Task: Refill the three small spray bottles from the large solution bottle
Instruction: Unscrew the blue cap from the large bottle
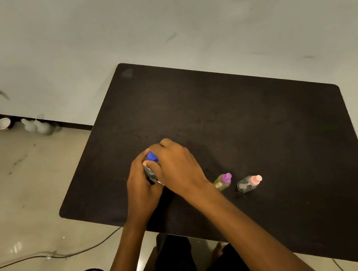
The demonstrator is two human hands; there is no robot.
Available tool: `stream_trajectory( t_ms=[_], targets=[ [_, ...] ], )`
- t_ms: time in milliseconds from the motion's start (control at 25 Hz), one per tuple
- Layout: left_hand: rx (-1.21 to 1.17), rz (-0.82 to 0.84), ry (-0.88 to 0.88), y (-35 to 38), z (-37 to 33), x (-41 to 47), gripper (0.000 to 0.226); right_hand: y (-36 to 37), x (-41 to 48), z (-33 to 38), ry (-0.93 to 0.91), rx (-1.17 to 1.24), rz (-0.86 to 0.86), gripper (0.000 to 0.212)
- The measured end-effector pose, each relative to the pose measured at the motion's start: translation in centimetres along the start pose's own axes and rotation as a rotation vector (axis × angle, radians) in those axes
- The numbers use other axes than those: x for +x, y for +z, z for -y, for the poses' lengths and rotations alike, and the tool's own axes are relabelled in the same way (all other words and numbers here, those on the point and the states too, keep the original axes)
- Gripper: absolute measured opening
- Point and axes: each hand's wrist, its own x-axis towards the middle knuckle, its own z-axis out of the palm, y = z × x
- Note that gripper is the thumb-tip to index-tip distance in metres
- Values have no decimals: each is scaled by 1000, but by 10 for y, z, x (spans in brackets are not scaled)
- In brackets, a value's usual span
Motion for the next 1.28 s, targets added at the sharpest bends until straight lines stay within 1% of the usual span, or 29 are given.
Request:
stream_trajectory(
  t_ms=[80, 160, 280, 360, 440, 560, 680, 840, 960, 1040, 1160, 1240, 1280],
  targets=[
    [-86, -39, 7, 5, 8, 2, 60, 4, -1, -6, -46, 34, -53, 21],
    [-126, -94, 55, 11, 15, 0, 65, 5, 3, -12, -82, 28, -56, 19],
    [-164, -139, 101, 17, 25, -1, 72, 5, 12, -17, -142, -93, -42, 22],
    [-136, -166, 131, 21, 32, 0, 71, 1, 17, -11, -194, -201, -35, 17],
    [-123, -191, 151, 25, 39, 0, 70, -4, 22, -4, -238, -295, 2, 13],
    [-116, -221, 185, 27, 45, 2, 70, -11, 29, 2, -275, -361, 81, 17],
    [-120, -242, 197, 27, 43, 1, 68, -17, 28, 5, -271, -400, 143, 31],
    [-109, -240, 203, 24, 40, 2, 71, -26, 27, 12, -208, -409, 79, 42],
    [-121, -246, 225, 23, 43, 2, 70, -23, 25, 20, -166, -442, 87, 49],
    [-133, -256, 233, 23, 45, 3, 68, -18, 25, 25, -152, -467, 83, 47],
    [-163, -247, 224, 24, 47, 6, 71, -13, 25, 29, -146, -507, 69, 43],
    [-167, -232, 224, 22, 48, 8, 73, -13, 25, 32, -165, -549, 94, 40],
    [-159, -226, 228, 21, 49, 8, 74, -15, 26, 33, -185, -565, 122, 34]
  ],
)
